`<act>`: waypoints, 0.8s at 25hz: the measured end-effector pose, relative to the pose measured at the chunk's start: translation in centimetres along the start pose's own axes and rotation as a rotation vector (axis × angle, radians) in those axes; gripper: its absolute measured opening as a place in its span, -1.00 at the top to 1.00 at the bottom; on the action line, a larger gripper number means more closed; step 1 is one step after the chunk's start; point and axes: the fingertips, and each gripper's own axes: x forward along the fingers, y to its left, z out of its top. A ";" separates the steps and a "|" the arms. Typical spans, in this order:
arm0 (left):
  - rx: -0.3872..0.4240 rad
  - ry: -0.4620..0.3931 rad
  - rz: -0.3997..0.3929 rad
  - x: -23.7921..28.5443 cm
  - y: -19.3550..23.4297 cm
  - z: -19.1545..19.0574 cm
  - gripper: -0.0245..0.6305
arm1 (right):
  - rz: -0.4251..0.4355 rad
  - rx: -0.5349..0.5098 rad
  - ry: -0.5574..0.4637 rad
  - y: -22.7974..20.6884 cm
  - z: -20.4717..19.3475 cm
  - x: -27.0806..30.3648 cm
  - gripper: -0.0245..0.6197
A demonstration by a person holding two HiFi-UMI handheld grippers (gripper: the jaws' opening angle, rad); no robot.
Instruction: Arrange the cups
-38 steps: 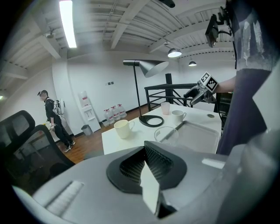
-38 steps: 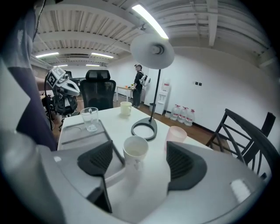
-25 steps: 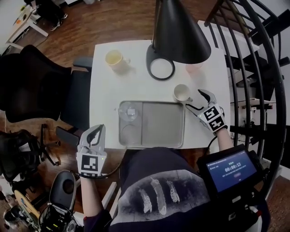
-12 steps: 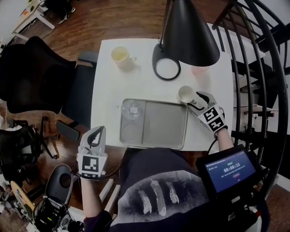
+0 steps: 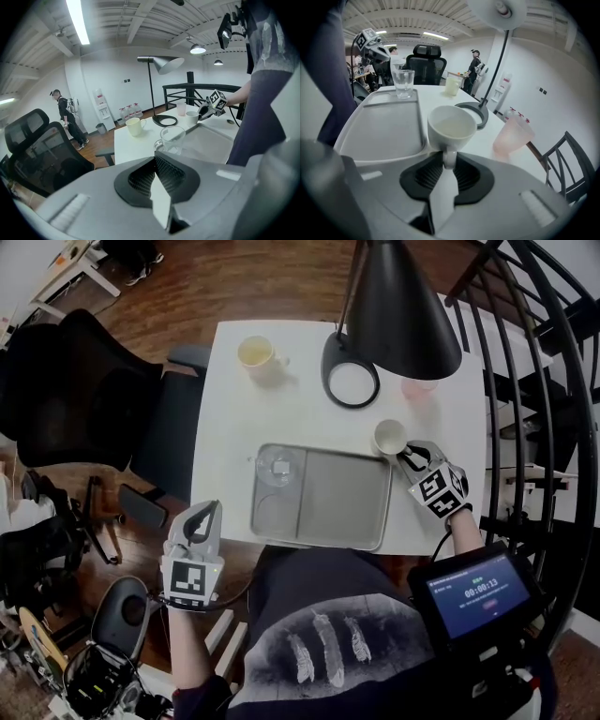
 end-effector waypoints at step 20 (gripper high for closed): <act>-0.001 -0.013 0.006 0.2 0.7 0.1 0.88 | -0.054 0.218 -0.115 -1.7 1.1 -0.8 0.78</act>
